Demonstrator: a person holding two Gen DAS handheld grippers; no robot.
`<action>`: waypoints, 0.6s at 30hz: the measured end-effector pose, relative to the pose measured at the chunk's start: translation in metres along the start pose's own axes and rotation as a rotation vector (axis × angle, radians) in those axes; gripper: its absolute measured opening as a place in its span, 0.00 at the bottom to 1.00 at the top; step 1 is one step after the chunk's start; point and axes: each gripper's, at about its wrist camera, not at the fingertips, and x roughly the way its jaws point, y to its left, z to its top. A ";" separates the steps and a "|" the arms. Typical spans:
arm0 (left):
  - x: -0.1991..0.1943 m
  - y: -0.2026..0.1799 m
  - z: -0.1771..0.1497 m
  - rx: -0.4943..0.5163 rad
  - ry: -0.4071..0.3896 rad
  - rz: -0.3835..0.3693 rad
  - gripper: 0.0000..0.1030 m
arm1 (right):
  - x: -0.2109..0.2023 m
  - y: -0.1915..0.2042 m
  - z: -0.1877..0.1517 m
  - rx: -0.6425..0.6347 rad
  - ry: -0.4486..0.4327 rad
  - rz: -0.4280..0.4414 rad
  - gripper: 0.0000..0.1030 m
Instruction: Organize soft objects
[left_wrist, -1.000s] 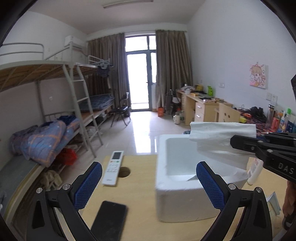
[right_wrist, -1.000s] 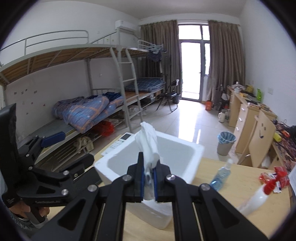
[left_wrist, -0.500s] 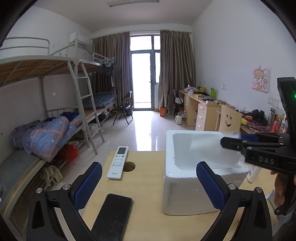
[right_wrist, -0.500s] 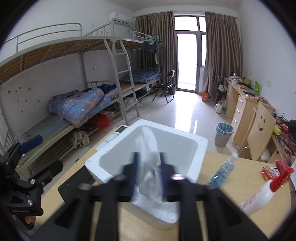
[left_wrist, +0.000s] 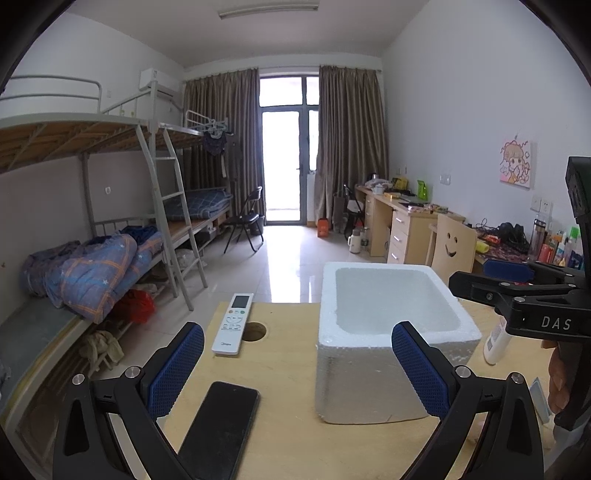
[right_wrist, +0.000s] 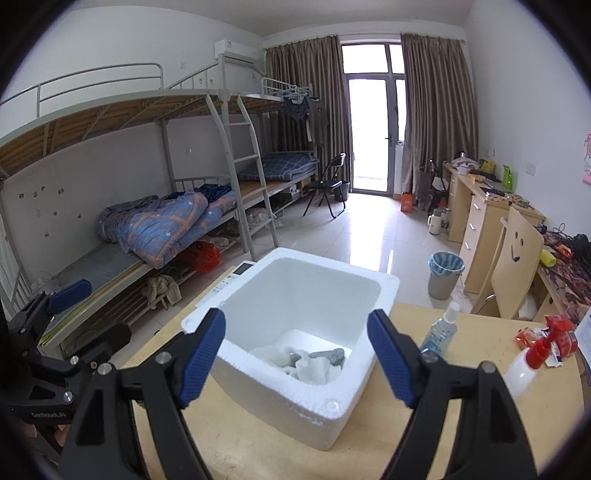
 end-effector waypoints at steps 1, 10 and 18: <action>-0.003 -0.001 0.000 0.002 -0.005 0.000 0.99 | -0.004 0.000 -0.001 0.004 -0.010 -0.003 0.80; -0.035 -0.012 -0.008 0.002 -0.034 -0.033 0.99 | -0.034 -0.007 -0.015 0.088 -0.041 0.025 0.82; -0.070 -0.021 -0.014 0.010 -0.073 -0.044 0.99 | -0.075 0.001 -0.027 0.082 -0.101 0.000 1.00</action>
